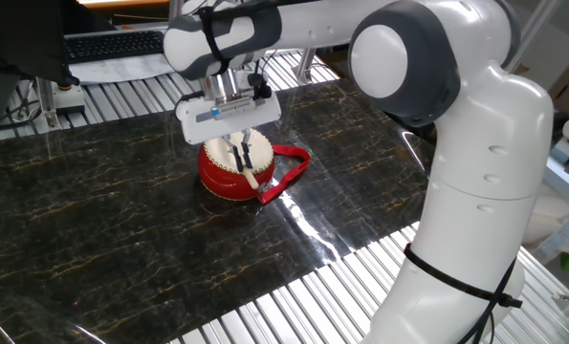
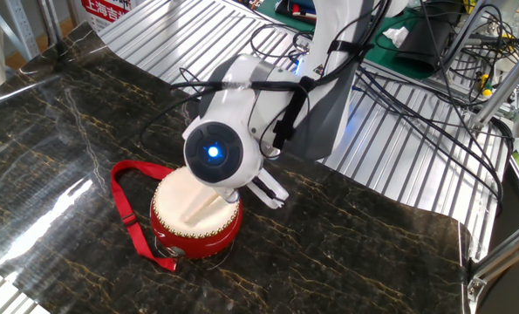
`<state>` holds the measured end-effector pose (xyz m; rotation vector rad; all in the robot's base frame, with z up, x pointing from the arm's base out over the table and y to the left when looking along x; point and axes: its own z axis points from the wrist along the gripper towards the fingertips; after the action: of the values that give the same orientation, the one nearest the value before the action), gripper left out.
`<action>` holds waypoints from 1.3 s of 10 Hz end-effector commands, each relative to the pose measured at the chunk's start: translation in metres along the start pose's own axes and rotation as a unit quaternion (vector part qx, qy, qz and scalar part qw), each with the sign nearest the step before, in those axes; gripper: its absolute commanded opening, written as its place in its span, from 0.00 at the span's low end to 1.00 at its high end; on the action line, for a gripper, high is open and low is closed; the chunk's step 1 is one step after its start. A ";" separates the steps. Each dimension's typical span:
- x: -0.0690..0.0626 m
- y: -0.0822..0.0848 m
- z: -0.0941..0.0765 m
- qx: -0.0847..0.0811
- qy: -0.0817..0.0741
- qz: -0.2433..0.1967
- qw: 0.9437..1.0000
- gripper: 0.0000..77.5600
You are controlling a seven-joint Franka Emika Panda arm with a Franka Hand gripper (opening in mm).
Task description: Play the drum
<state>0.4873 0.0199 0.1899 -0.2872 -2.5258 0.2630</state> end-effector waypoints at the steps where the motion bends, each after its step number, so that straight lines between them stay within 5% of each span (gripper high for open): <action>1: 0.022 -0.005 -0.061 -0.004 0.005 -0.001 1.000 0.01; 4: 0.021 -0.008 -0.067 -0.016 -0.024 -0.017 0.999 0.01; 6: 0.015 -0.018 -0.076 -0.044 -0.041 -0.034 0.998 0.01; 9: 0.009 -0.021 -0.080 -0.051 -0.060 -0.034 0.996 0.01; 11: -0.008 -0.004 -0.080 -0.059 -0.096 -0.030 0.993 0.01; 13: -0.017 0.004 -0.079 -0.058 -0.099 -0.025 0.993 0.01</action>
<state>0.5274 0.0210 0.2536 -0.2435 -2.6811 0.1313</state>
